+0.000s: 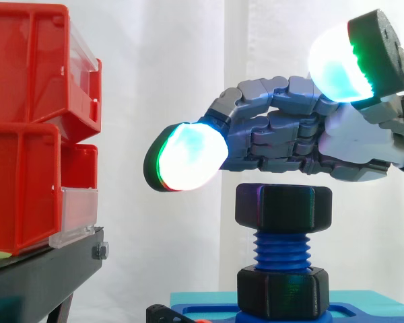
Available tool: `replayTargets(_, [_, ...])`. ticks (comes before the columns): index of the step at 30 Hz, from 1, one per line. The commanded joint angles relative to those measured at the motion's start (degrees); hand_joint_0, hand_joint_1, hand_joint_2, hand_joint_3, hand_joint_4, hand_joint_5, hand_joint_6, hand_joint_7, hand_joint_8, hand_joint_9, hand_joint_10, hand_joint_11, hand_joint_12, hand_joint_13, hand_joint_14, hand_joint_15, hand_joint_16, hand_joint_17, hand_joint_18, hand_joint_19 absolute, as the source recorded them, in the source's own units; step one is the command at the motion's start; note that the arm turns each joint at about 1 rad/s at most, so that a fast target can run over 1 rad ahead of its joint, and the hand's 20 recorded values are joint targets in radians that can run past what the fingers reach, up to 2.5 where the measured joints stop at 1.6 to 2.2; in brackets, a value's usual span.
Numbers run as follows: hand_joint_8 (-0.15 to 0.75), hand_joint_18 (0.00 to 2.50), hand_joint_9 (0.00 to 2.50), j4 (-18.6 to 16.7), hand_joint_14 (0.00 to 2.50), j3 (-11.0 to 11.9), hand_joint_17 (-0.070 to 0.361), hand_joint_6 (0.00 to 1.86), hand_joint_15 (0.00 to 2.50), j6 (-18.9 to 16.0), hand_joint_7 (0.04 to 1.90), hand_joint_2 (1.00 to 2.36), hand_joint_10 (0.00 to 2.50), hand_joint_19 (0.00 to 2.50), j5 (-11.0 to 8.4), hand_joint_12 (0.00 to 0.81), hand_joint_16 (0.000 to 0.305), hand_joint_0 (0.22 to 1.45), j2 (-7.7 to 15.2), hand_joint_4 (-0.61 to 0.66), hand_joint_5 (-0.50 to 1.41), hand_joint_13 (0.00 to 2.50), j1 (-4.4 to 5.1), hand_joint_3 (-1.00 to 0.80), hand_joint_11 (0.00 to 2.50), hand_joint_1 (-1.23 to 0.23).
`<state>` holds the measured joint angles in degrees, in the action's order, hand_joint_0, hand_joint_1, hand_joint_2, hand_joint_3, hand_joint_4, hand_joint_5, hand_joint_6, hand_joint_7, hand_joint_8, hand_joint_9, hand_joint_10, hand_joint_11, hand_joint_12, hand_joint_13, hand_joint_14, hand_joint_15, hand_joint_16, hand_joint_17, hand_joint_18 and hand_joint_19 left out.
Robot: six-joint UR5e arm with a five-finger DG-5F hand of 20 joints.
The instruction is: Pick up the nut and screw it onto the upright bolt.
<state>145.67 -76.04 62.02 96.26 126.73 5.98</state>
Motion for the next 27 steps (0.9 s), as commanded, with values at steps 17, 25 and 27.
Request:
replayTargets(17, [0.229, 0.0, 0.16, 0.1, 0.0, 0.8, 0.096, 0.5, 0.0, -0.3, 0.8, 1.0, 0.0, 0.0, 2.79, 0.33, 0.043, 0.44, 0.0, 0.16, -0.17, 0.0, -0.01, -0.5, 0.0, -0.14])
replayTargets(25, [0.233, 0.0, 0.21, 0.3, 0.0, 0.8, 0.074, 0.5, 0.0, -0.3, 0.79, 1.0, 0.0, 0.0, 2.71, 0.278, 0.033, 0.45, 0.0, 0.19, -0.15, 0.06, -0.36, -0.5, 0.0, -0.17])
replayTargets(27, [0.234, 0.0, 0.22, 0.3, 0.0, 0.7, 0.071, 0.5, 0.0, -0.3, 0.79, 1.0, 0.0, 0.0, 2.79, 0.272, 0.032, 0.45, 0.1, 0.2, -0.15, 0.06, -0.45, -0.5, 0.0, -0.18])
